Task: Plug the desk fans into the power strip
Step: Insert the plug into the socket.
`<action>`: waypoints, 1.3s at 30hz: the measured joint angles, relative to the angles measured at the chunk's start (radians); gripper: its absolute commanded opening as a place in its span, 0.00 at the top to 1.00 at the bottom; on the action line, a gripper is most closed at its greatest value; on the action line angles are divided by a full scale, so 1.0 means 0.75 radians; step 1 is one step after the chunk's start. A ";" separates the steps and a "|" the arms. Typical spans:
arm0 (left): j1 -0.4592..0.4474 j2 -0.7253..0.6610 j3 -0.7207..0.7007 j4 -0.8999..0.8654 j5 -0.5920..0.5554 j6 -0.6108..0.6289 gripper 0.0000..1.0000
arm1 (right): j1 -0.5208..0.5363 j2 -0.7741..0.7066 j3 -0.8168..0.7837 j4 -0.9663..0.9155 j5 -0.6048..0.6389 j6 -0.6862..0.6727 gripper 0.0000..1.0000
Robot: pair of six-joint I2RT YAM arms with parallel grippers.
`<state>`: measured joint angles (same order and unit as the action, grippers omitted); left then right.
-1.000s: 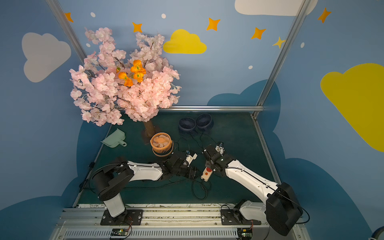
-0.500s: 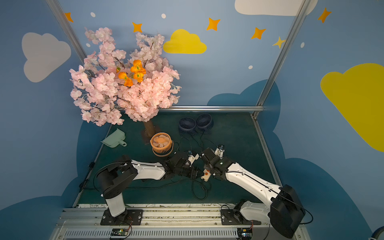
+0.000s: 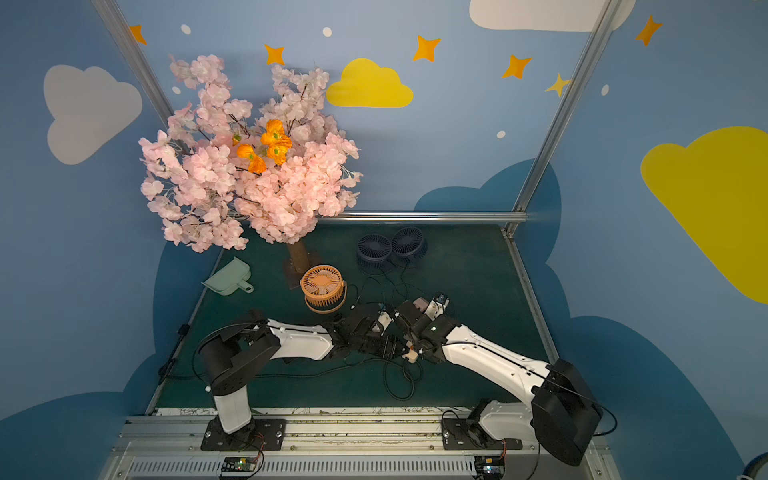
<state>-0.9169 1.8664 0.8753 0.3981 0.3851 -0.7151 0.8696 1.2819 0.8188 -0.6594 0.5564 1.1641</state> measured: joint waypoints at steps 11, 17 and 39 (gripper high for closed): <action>0.000 0.022 0.002 -0.001 0.000 -0.001 0.50 | 0.013 0.005 0.000 0.000 0.062 0.025 1.00; 0.000 0.024 0.011 0.001 0.001 -0.006 0.51 | 0.013 0.005 0.000 0.005 0.086 0.025 1.00; 0.000 0.024 0.011 0.002 0.001 -0.010 0.54 | 0.013 0.068 0.000 0.051 0.094 0.056 1.00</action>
<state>-0.9169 1.8847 0.8837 0.3996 0.3855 -0.7223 0.8795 1.3327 0.8188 -0.6212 0.6270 1.2064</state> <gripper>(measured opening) 0.459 0.281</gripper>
